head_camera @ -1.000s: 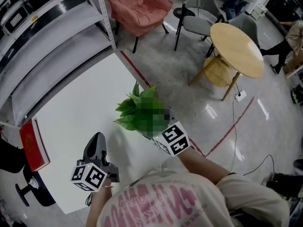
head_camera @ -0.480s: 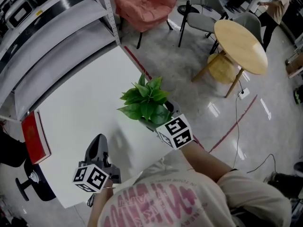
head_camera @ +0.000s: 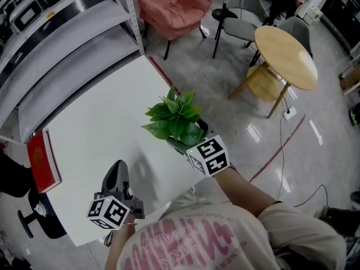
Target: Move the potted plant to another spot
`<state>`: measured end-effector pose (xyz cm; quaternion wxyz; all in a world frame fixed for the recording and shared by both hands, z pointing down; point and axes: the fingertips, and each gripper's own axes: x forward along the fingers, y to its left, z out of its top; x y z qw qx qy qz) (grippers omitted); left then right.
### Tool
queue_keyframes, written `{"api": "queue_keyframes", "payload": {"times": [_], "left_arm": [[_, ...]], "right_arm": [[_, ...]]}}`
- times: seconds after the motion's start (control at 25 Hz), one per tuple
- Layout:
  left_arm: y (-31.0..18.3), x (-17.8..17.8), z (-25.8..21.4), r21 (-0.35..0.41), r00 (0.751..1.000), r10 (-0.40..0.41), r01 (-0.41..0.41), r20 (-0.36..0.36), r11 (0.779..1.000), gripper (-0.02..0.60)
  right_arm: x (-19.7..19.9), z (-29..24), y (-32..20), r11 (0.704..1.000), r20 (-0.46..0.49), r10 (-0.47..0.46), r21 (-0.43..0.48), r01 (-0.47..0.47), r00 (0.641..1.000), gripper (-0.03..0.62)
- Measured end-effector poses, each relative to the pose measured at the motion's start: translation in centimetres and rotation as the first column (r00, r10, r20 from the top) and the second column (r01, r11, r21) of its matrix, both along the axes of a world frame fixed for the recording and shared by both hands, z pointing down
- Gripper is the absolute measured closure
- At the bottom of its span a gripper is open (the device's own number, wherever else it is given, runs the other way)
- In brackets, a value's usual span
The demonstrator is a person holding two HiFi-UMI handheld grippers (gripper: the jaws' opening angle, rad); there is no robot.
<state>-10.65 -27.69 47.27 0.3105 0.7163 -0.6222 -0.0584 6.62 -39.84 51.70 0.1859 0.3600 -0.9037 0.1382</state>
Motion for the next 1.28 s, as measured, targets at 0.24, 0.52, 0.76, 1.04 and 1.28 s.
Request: {"api": "queue_keyframes", "payload": {"times": [0.24, 0.52, 0.76, 1.04, 1.28], "left_arm": [[0.4, -0.3, 0.3, 0.001, 1.000, -0.007, 0.007, -0.005, 1.000, 0.578], [0.6, 0.1, 0.4, 0.006, 1.000, 0.007, -0.007, -0.023, 1.000, 0.579], [1.3, 0.3, 0.3, 0.010, 0.999, 0.012, -0.012, -0.032, 1.000, 0.578], [3.3, 0.7, 0.1, 0.021, 0.999, 0.006, -0.005, -0.042, 1.000, 0.579], [4.5, 1.3, -0.5, 0.044, 0.998, 0.015, -0.013, -0.057, 0.999, 0.579]], "right_arm": [[0.3, 0.2, 0.3, 1.000, -0.016, 0.013, 0.001, -0.013, 1.000, 0.094], [0.7, 0.2, 1.3, 0.999, -0.015, 0.033, -0.009, -0.033, 0.999, 0.095], [1.3, 0.1, 2.1, 0.998, 0.017, 0.062, -0.034, -0.061, 0.998, 0.095], [1.7, 0.4, 4.4, 0.996, 0.015, 0.060, -0.062, -0.059, 0.998, 0.095], [2.4, -0.1, 6.7, 0.996, 0.033, 0.055, -0.076, -0.052, 0.998, 0.095]]}}
